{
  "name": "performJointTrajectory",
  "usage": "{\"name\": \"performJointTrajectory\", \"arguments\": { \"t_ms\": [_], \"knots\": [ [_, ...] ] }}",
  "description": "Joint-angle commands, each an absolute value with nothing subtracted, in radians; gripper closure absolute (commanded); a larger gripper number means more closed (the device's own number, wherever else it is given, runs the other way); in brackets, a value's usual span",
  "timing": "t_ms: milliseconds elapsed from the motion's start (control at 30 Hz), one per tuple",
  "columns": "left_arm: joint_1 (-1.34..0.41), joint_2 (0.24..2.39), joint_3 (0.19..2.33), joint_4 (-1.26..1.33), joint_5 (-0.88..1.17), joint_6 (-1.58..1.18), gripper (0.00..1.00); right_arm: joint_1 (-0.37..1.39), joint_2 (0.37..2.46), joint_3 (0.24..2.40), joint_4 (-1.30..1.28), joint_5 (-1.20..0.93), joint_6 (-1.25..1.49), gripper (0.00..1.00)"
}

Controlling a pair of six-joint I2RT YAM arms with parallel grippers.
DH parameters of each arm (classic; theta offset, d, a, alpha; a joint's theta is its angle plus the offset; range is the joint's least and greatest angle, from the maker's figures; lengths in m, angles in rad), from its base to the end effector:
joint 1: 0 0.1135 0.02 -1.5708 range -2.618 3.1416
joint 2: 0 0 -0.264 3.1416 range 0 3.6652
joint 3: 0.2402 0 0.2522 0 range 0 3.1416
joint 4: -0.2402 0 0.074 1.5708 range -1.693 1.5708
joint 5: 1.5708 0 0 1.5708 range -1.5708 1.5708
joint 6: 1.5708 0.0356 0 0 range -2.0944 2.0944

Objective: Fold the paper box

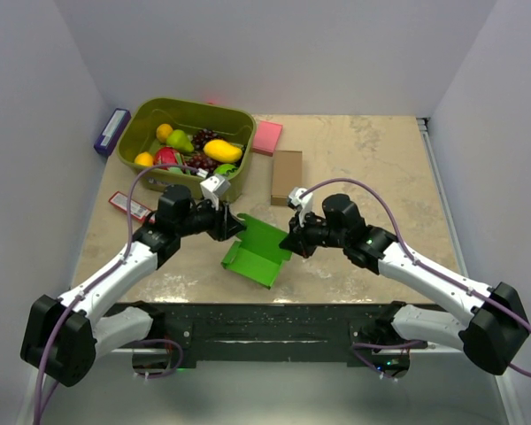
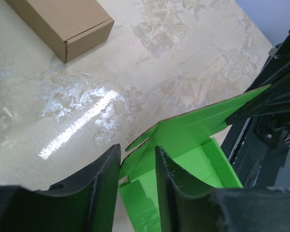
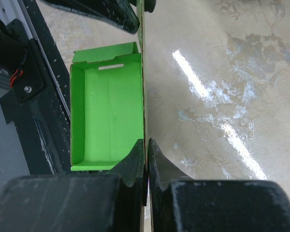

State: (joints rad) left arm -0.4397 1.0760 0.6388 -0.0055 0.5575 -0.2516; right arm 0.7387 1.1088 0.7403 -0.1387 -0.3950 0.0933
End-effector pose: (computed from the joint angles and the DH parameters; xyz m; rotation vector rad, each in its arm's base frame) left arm 0.2056 -0.1176 0.2518 0.5623 2.0069 -0.9918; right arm 0.1726 0.1757 0.2657 -0.9225 1.9602 0.9054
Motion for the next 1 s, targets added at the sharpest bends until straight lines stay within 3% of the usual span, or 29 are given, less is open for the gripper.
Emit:
{"name": "performJointTrajectory", "arguments": {
  "t_ms": [0, 133, 300, 533, 800, 867, 967],
  "knots": [
    [-0.439, 1.075, 0.623, 0.052, 0.612, -0.256, 0.7, 0.736, 1.103, 0.782, -0.14, -0.388, 0.08, 1.0],
    [-0.449, 1.078, 0.617, 0.055, 0.612, -0.259, 0.78, 0.736, 1.1, 0.781, -0.141, -0.361, 0.081, 1.0],
    [-0.517, 1.097, 0.597, 0.101, 0.592, -0.287, 0.81, 0.735, 1.109, 0.781, -0.144, -0.29, 0.09, 1.0],
    [-0.624, 1.129, 0.583, 0.14, 0.445, -0.325, 1.0, 0.738, 1.137, 0.769, -0.115, -0.146, 0.141, 1.0],
    [-0.73, 1.138, 0.528, 0.244, 0.16, -0.471, 1.0, 0.761, 1.146, 0.736, -0.052, 0.021, 0.262, 1.0],
    [-0.744, 1.128, 0.526, 0.235, 0.077, -0.45, 1.0, 0.761, 1.14, 0.732, -0.064, 0.089, 0.32, 0.9],
    [-0.744, 1.111, 0.511, 0.23, 0.038, -0.376, 1.0, 0.762, 1.126, 0.707, -0.069, 0.115, 0.374, 0.65]
  ]
}}
